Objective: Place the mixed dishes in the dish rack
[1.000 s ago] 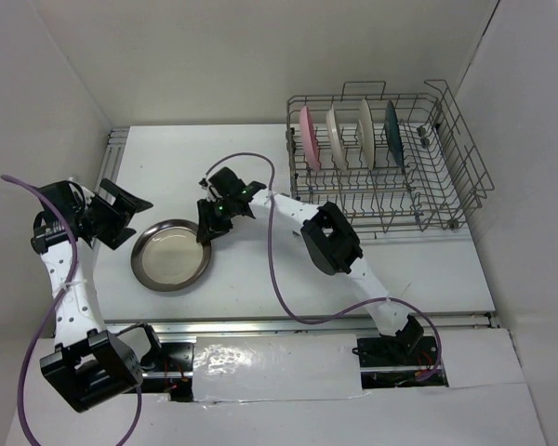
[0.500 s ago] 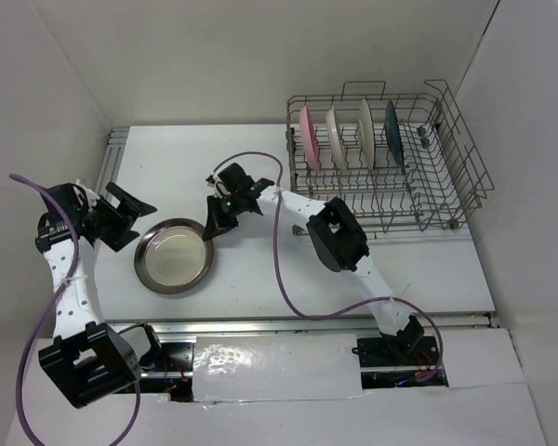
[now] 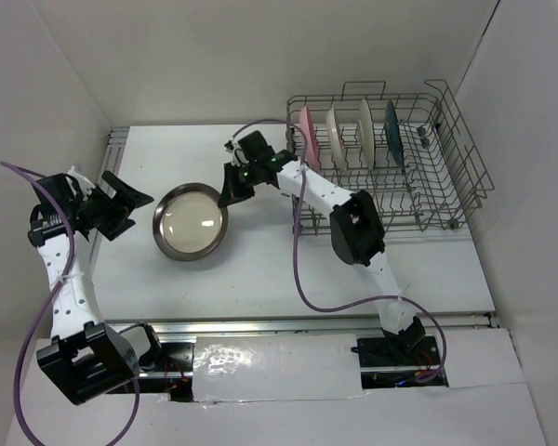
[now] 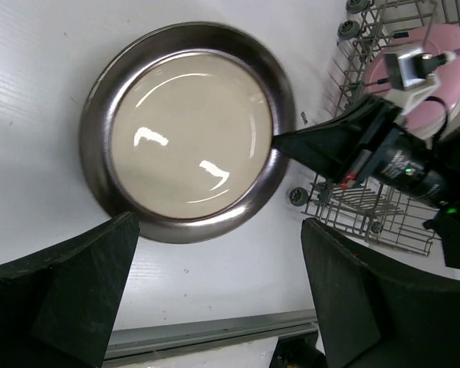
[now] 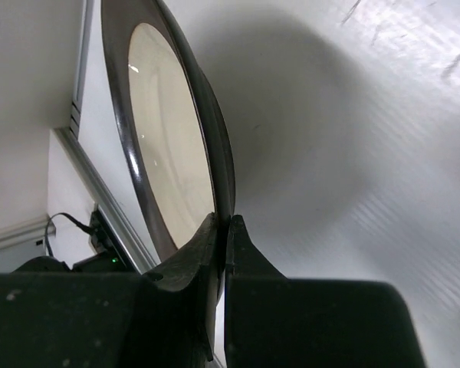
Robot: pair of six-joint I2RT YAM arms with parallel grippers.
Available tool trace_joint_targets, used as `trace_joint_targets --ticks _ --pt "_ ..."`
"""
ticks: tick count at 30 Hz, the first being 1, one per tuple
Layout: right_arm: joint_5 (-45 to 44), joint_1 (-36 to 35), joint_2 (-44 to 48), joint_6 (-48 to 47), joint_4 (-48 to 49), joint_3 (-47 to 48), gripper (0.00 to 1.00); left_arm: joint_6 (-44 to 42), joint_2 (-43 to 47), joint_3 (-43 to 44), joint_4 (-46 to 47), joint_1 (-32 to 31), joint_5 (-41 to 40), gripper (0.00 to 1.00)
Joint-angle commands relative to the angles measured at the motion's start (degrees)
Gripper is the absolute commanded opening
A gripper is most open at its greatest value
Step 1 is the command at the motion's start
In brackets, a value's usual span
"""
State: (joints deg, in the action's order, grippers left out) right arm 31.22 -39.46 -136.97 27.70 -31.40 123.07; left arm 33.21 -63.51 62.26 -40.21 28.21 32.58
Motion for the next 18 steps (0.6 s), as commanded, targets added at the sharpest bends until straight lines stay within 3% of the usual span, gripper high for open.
trace_joint_targets --ticks 1,12,18 --pt "6.7 1.8 12.1 1.6 3.8 3.8 0.0 -0.4 0.5 -0.1 2.1 0.3 2.6 0.99" --pt "6.1 6.4 18.3 0.0 0.6 3.7 0.0 -1.9 -3.1 -6.9 10.8 0.3 12.0 0.99" --pt "7.2 6.6 20.7 -0.7 -0.2 2.2 0.0 -1.0 -3.4 -11.3 18.3 0.2 21.0 0.99"
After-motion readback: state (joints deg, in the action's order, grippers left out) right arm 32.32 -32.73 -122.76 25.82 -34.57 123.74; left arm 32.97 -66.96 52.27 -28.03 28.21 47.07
